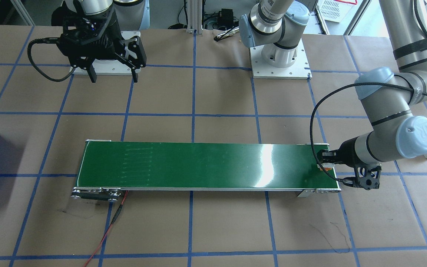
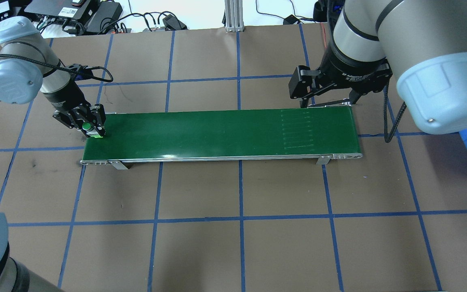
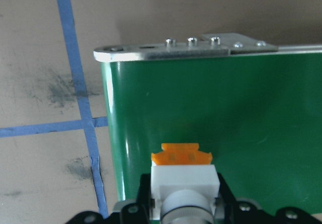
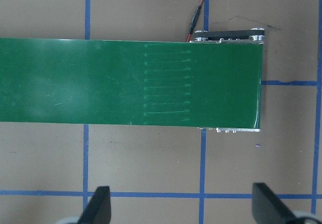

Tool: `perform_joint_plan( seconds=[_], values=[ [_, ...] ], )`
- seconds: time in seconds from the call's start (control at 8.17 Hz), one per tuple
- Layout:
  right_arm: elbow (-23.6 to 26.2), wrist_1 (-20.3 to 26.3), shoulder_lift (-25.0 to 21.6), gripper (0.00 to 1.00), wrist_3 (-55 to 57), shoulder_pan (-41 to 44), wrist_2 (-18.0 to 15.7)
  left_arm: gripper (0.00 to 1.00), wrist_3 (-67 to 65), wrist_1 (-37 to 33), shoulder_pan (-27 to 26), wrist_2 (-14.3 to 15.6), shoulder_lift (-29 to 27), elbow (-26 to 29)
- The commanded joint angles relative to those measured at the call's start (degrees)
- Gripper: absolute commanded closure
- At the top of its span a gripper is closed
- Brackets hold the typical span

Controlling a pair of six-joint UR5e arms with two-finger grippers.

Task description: Move button from left to right

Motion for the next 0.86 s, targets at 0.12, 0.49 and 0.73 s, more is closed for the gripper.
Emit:
perform_joint_plan(
  seconds=[0.12, 0.49, 0.73],
  values=[
    [0.00, 0.00, 0.00, 0.00, 0.06, 0.00, 0.06, 0.00, -4.96, -1.32, -1.34, 0.16, 0.40, 0.02],
    [0.00, 0.00, 0.09, 0.00, -0.12, 0.00, -0.03, 0.00, -12.04, -7.88, -7.13, -0.80, 5.74, 0.63],
    [-0.09, -2.71, 1.75, 0.00, -1.96, 0.00, -0.03, 0.00, -17.00, -13.61, -9.43, -4.94, 14.69, 0.63]
  ],
)
